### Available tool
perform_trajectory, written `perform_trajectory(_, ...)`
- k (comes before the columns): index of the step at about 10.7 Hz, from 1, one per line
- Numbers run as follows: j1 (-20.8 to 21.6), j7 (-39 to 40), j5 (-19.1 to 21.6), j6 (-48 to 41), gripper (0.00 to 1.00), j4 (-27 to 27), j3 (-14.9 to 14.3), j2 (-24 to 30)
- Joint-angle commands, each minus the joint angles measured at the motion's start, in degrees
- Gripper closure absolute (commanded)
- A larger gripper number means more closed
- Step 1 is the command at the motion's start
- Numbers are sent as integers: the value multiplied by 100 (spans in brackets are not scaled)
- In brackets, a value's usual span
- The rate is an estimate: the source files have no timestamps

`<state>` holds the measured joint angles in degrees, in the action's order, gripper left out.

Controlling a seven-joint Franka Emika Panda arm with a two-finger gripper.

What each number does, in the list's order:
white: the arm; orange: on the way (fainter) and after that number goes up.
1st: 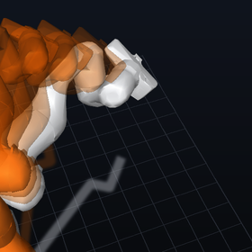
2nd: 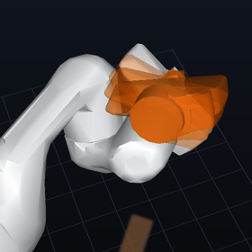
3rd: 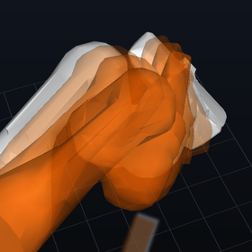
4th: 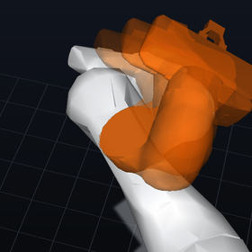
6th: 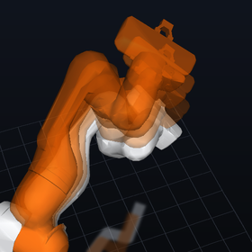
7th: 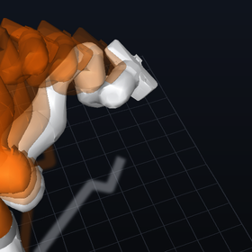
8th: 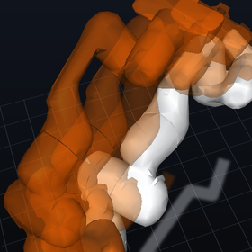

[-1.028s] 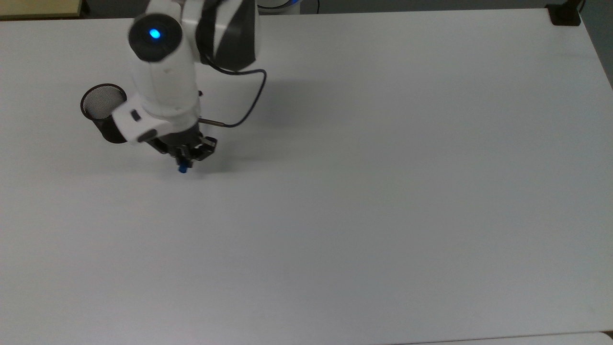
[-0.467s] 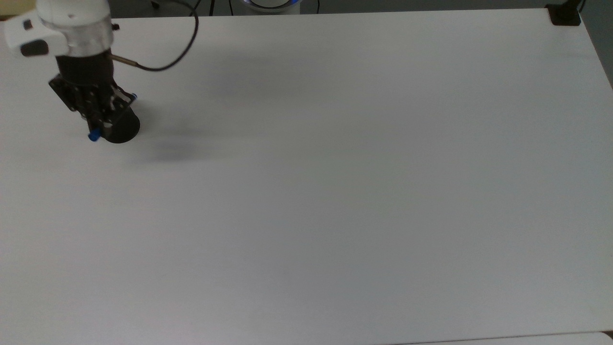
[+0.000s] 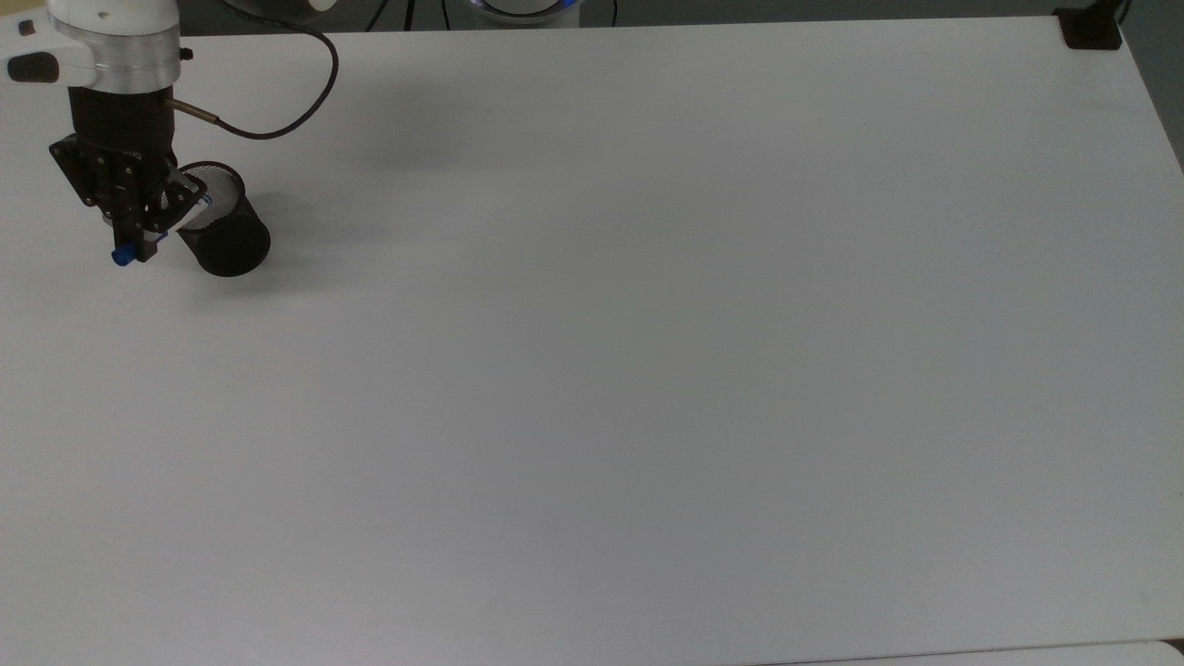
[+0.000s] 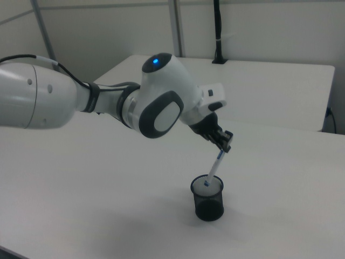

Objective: Insert the marker

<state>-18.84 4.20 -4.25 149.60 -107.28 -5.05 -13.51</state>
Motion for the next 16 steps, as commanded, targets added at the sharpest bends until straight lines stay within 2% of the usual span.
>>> perform_trajectory(1, 4, 309, 108, 122, 99, -425, -75, 322)
perform_trajectory(2, 4, 318, 108, 122, 96, -556, -75, 427)
perform_trajectory(3, 4, 370, 108, 87, 77, -688, -75, 550)
perform_trajectory(5, 21, 380, 108, -44, 19, -795, -75, 700)
perform_trajectory(6, 65, 362, 108, -359, 0, -742, -66, 744)
perform_trajectory(8, 274, 353, 135, -755, 0, -541, -13, 771)
perform_trajectory(13, 1697, 248, 135, -2668, 0, 372, -4, 745)
perform_trajectory(16, 2287, -366, 47, -4144, 0, 1067, -13, 797)
